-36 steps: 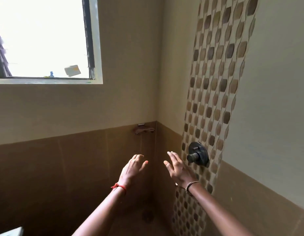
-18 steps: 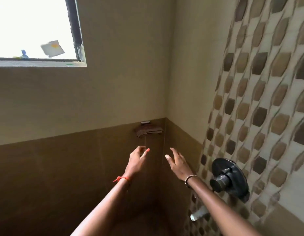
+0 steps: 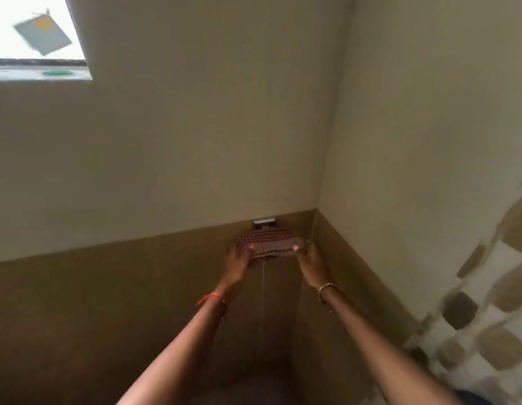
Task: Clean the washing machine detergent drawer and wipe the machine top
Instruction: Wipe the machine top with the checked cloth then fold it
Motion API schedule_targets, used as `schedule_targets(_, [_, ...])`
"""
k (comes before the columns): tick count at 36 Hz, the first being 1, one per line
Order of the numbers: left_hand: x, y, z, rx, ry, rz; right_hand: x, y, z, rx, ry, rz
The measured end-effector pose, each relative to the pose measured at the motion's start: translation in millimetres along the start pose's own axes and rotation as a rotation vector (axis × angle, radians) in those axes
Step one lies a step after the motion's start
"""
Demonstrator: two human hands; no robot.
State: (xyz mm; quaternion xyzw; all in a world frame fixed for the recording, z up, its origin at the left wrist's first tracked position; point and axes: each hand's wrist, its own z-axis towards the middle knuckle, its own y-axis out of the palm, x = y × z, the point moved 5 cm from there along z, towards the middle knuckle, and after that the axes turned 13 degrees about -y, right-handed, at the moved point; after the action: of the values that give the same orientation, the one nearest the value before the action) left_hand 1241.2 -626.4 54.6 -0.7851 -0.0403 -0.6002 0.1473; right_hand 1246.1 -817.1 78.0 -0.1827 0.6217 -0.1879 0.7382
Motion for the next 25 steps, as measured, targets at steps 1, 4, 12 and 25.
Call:
schedule_targets(1, [0.2,3.1,11.0,0.011,-0.023,-0.032,2.0,2.0,10.1,0.018,0.026,0.026])
schedule_targets(4, [15.5,10.8,22.2,0.035,-0.084,-0.157,10.2,8.5,40.3,0.094,0.04,0.103])
schedule_targets(12, [-3.7,19.6,67.1,0.047,-0.227,-0.22,56.8,27.5,88.0,0.147,0.324,0.391])
schedule_targets(25, [-14.3,15.7,75.2,0.043,-0.286,-0.395,46.6,23.5,83.9,0.181,0.346,0.689])
